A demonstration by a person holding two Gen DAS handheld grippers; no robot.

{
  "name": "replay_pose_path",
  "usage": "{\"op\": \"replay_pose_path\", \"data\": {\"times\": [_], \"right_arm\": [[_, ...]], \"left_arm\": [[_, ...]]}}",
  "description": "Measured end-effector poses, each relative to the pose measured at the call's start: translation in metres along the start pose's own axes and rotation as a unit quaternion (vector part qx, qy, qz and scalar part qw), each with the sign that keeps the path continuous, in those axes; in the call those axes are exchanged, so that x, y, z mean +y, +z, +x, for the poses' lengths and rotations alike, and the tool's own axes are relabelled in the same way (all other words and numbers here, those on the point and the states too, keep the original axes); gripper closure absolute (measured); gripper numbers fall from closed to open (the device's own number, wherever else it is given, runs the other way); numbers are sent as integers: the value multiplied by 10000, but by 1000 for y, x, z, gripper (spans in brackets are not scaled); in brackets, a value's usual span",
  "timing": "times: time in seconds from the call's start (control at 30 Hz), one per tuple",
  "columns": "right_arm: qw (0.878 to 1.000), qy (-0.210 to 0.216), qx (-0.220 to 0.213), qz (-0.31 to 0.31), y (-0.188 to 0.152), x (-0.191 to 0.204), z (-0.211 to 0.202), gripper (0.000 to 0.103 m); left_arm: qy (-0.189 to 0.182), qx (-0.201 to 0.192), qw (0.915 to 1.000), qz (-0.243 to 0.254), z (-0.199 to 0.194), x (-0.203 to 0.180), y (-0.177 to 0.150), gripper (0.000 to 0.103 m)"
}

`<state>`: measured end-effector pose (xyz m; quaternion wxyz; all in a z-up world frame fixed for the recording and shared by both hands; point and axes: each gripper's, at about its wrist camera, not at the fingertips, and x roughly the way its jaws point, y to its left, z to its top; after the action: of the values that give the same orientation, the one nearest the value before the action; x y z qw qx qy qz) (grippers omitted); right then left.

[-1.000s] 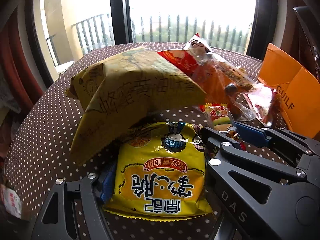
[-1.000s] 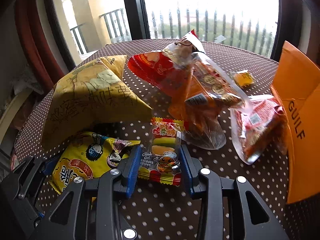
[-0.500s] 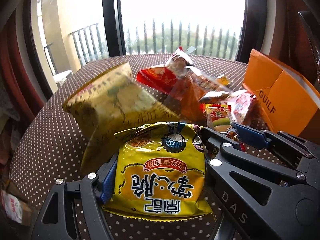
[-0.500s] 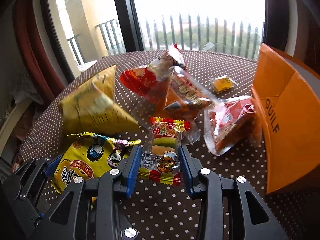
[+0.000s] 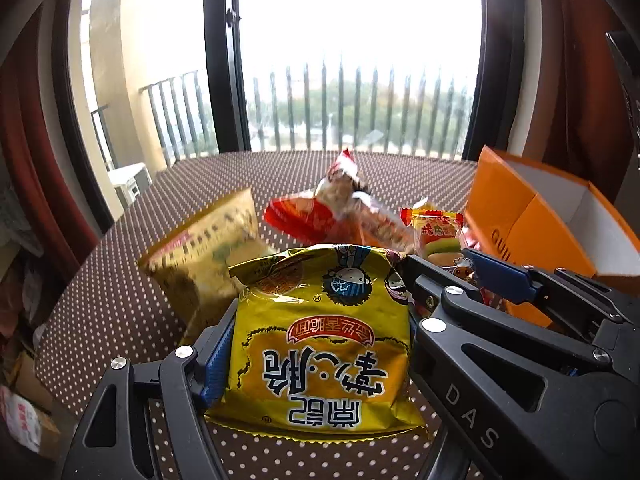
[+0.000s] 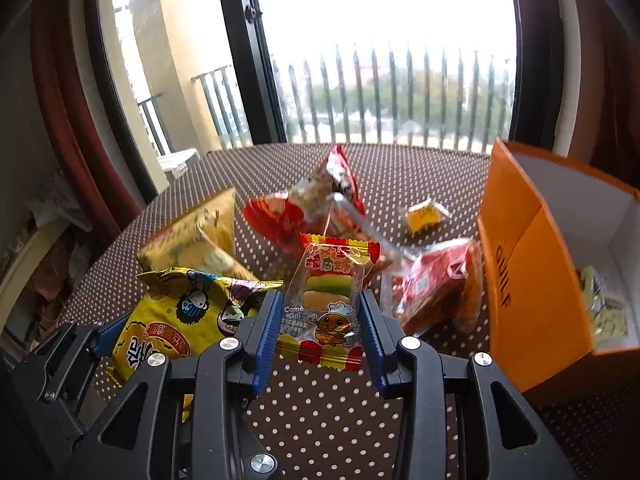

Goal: Organize snacks
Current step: 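Grasp the yellow chip bag with the left tool while the right tool grasps the candy packet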

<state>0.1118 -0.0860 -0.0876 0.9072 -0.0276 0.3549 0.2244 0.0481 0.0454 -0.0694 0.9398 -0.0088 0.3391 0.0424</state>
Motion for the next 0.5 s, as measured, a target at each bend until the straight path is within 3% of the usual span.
{"op": "replay_pose_path", "data": {"times": [0.5], "right_arm": [[9981, -115, -609, -28, 42, -20, -40, 61]], "left_arm": [[-241, -659, 9975, 41, -37, -28, 49, 27]]}}
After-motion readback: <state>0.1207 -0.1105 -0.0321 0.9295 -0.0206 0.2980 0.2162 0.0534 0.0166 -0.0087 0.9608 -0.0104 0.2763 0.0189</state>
